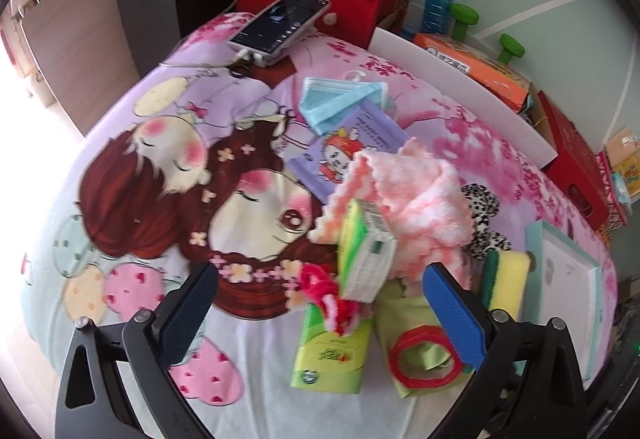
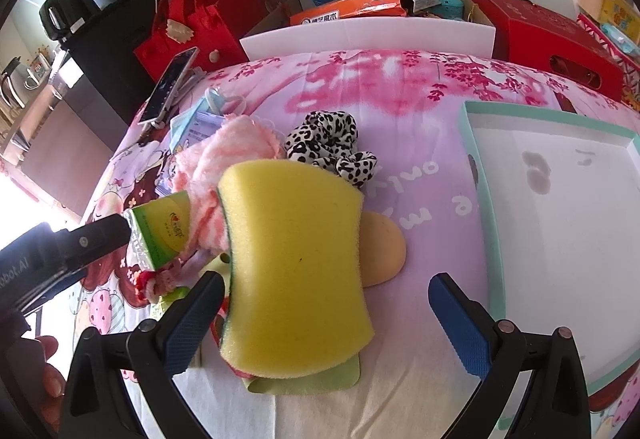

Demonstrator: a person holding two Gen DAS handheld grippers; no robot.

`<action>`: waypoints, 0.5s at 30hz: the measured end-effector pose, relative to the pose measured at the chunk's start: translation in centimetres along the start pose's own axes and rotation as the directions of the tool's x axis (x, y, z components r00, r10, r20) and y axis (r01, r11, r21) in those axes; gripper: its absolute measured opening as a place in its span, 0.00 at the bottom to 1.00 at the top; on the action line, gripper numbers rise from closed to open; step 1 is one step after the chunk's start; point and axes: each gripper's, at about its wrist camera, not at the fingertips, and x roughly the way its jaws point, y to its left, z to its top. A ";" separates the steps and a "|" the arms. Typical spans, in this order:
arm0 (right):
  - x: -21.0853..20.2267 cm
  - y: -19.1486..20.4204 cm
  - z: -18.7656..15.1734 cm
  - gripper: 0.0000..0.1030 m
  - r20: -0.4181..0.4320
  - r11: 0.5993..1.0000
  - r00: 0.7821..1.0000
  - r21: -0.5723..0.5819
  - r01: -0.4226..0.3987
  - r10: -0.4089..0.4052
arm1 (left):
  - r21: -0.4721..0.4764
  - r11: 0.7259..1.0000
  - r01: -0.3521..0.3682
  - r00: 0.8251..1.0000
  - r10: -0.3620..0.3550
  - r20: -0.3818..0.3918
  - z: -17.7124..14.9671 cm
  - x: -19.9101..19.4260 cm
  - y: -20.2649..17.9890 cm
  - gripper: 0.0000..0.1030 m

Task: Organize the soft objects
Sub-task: 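Grasp the yellow sponge with the right tool while the left tool grasps the white tissue pack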

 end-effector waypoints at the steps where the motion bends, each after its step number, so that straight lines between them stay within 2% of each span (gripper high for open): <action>1: 0.1 -0.1 0.0 1.00 0.000 1.000 1.000 0.009 -0.008 0.008 | -0.006 1.000 0.015 1.000 -0.015 -0.003 0.0 0.2 -0.1 0.87; 2: 0.2 -0.2 0.0 1.00 0.003 1.000 1.000 0.021 -0.021 0.020 | -0.010 0.999 0.031 1.000 -0.031 -0.007 0.0 0.4 -0.3 0.78; 3: 0.3 -0.3 0.1 1.00 0.004 0.999 1.000 0.028 -0.028 0.028 | -0.009 0.999 0.040 0.999 -0.041 -0.012 0.0 0.6 -0.4 0.74; 6: 0.1 -0.4 0.1 0.90 0.012 0.999 0.999 0.031 -0.043 0.043 | 0.002 0.998 0.062 0.997 -0.062 -0.040 -0.2 1.3 -1.0 0.54; 8: -0.1 -0.3 0.1 0.82 0.017 0.998 0.999 0.030 -0.051 0.051 | 0.009 0.997 0.078 0.995 -0.077 -0.063 -0.3 1.9 -1.3 0.34; 10: -0.1 -0.3 0.1 0.78 0.015 0.997 0.998 0.033 -0.066 0.066 | 0.010 0.995 0.098 0.993 -0.097 -0.073 -0.4 2.2 -1.6 0.25; 15: 0.1 -0.2 0.0 0.66 0.010 0.996 0.996 0.031 -0.086 0.086 | 0.028 0.994 0.101 0.992 -0.099 -0.077 -0.4 2.6 -2.2 0.24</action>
